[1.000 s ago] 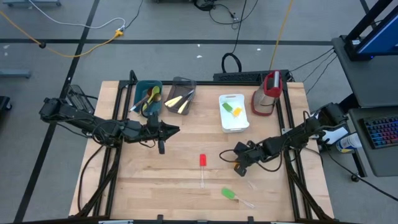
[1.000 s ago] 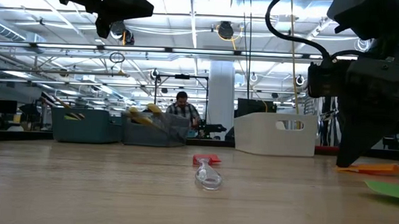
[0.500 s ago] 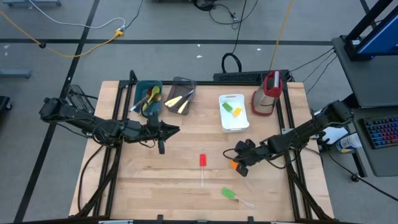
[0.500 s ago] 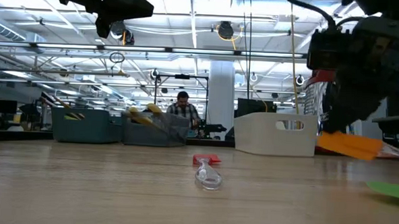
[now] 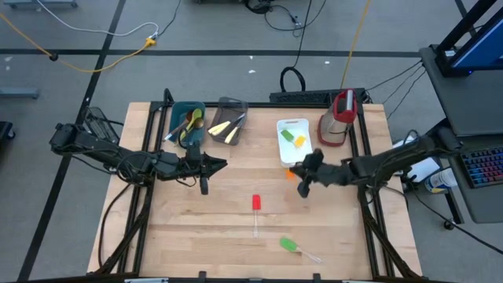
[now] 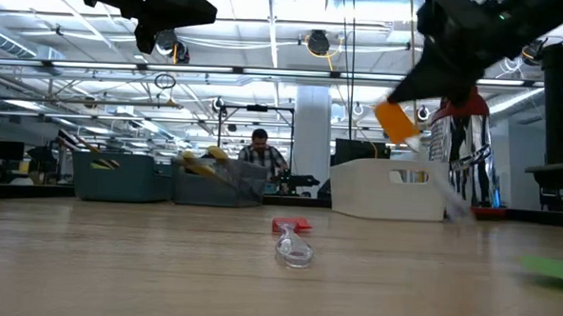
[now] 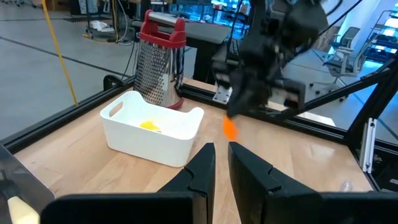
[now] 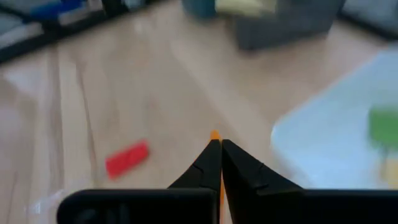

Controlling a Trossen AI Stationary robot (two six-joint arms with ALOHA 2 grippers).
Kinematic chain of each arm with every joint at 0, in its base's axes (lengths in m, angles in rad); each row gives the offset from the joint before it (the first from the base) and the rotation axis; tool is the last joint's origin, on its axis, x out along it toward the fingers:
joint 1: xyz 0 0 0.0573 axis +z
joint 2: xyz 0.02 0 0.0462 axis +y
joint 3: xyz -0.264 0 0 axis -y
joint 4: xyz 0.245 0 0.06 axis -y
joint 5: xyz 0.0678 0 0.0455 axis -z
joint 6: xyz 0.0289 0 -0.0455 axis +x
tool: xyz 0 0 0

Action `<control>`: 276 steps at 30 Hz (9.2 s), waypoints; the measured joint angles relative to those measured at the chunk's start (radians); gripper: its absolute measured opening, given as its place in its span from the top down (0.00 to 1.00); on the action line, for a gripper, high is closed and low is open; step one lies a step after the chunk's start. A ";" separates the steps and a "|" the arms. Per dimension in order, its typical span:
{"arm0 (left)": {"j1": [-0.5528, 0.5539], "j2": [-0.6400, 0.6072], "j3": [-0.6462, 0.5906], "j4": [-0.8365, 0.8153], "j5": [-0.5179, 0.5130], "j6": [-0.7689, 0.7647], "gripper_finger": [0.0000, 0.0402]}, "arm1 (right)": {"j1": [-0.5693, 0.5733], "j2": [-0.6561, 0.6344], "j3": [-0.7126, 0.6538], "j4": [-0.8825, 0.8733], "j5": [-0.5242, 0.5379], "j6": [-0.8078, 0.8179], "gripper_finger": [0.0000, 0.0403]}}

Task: Pick & Place Kitchen Items
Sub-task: Put the orange spatula into the white bin, then put the green spatula into the white bin

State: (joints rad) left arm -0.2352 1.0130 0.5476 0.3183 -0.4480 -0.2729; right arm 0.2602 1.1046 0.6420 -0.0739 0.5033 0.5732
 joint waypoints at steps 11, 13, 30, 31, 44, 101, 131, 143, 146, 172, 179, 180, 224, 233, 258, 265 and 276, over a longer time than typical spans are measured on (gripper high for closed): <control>0.000 0.000 0.000 -0.001 0.000 0.005 0.89 | -0.208 -0.120 0.002 0.203 0.018 -0.316 1.00; 0.000 0.000 0.000 -0.001 0.000 0.006 0.89 | -0.249 -0.121 0.002 0.202 0.018 -0.331 1.00; 0.000 0.000 0.000 -0.002 0.000 0.012 0.89 | -0.496 0.014 0.002 0.187 -0.097 -0.353 1.00; 0.000 0.000 0.000 -0.002 0.000 0.012 0.89 | -0.504 0.030 0.002 0.188 -0.090 -0.352 1.00; 0.000 0.000 0.000 -0.004 0.001 0.011 0.89 | -0.570 0.177 0.002 0.185 -0.088 -0.411 1.00; 0.000 0.000 0.000 -0.004 -0.007 0.008 0.89 | -0.662 0.190 0.001 0.009 -0.163 -0.380 0.95; 0.000 0.000 0.000 -0.004 -0.007 0.008 0.89 | -0.630 0.190 0.001 0.097 -0.167 -0.393 0.64; 0.000 0.000 0.000 -0.019 -0.006 -0.020 0.89 | -0.566 0.190 0.001 0.219 -0.165 -0.410 0.55; 0.000 0.000 0.000 -0.051 -0.006 -0.036 0.89 | -0.536 0.190 0.001 0.250 -0.166 -0.417 0.52; 0.002 0.001 0.000 -0.113 0.124 0.107 0.88 | -0.062 0.139 0.000 0.458 -0.169 -0.454 0.46; 0.008 0.031 0.000 -0.092 0.089 0.136 0.77 | 0.069 0.149 0.001 0.459 -0.167 -0.343 0.45; 0.012 0.037 0.000 -0.089 0.087 0.137 0.75 | 0.084 0.155 0.001 0.470 -0.167 -0.332 0.45; 0.067 0.061 0.000 -0.153 0.081 0.025 0.65 | 0.387 0.693 0.487 -0.233 -0.267 0.152 0.46; 0.067 0.061 0.000 -0.177 0.081 0.008 0.65 | 0.416 0.697 0.451 -0.222 -0.271 0.316 0.46; 0.067 0.061 0.000 -0.187 0.081 0.003 0.65 | 0.426 0.823 0.453 -0.242 -0.286 0.355 0.68; 0.067 0.061 0.000 -0.187 0.081 0.003 0.65 | 0.425 0.824 0.452 -0.246 -0.286 0.361 0.91; 0.067 0.061 0.000 -0.187 0.081 0.003 0.65 | 0.401 0.802 0.451 -0.244 -0.303 0.345 1.00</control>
State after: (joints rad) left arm -0.1677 1.0740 0.5472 0.1314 -0.3672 -0.2703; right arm 0.6616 1.9063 1.0931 -0.3176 0.2003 0.9185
